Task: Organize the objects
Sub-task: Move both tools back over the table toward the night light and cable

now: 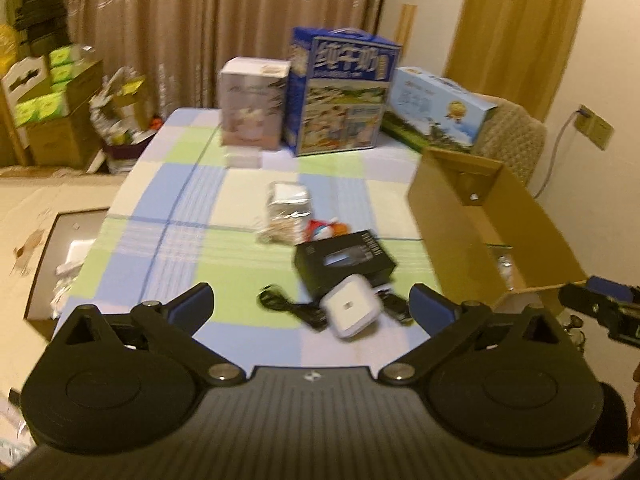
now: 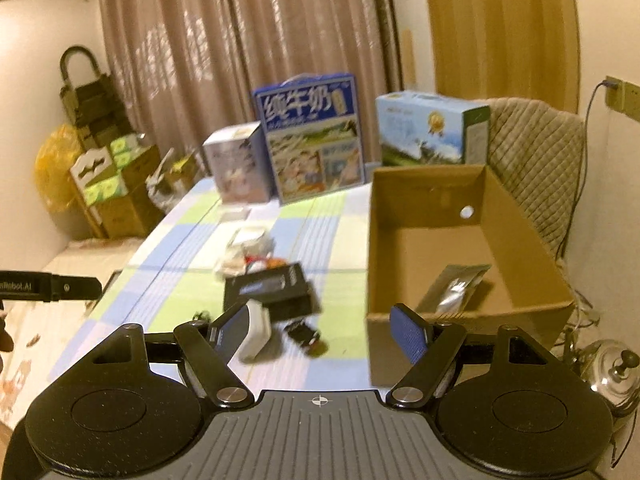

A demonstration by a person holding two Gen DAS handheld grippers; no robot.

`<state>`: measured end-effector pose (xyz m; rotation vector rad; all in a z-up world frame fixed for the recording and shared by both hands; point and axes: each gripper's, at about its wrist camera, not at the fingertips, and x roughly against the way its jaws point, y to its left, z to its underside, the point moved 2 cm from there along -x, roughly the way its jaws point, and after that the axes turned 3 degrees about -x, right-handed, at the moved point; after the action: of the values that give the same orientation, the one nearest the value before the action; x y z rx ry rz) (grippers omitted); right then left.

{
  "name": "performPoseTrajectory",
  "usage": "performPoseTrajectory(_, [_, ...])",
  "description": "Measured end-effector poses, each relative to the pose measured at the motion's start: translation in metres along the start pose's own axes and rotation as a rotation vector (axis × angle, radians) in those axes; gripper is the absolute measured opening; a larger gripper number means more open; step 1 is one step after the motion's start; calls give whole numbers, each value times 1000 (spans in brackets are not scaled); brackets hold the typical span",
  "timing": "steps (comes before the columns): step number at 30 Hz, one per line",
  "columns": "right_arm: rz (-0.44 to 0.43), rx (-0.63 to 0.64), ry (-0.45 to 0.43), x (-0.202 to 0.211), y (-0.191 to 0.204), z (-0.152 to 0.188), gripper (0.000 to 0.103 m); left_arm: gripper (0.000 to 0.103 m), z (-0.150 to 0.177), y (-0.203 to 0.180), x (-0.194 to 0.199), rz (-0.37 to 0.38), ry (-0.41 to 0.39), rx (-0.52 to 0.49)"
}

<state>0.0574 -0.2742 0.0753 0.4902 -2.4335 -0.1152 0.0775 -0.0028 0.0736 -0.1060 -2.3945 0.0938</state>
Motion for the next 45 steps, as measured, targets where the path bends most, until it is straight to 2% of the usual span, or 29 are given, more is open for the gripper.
performPoseTrajectory(8, [-16,38,39,-11,17,16,75,102,25,31,-3,-38,39,52])
performPoseTrajectory(21, [-30,96,65,-27,36,34,75,102,34,38,-8,-42,53,64])
performPoseTrajectory(33, [-72,220,75,-51,67,43,75,102,27,42,-9,-45,47,8])
performPoseTrajectory(40, [-73,292,102,-94,77,47,75,102,23,49,-36,-67,45,-112])
performPoseTrajectory(45, [-58,378,126,-131,82,55,75,102,19,60,-69,-58,67,-149])
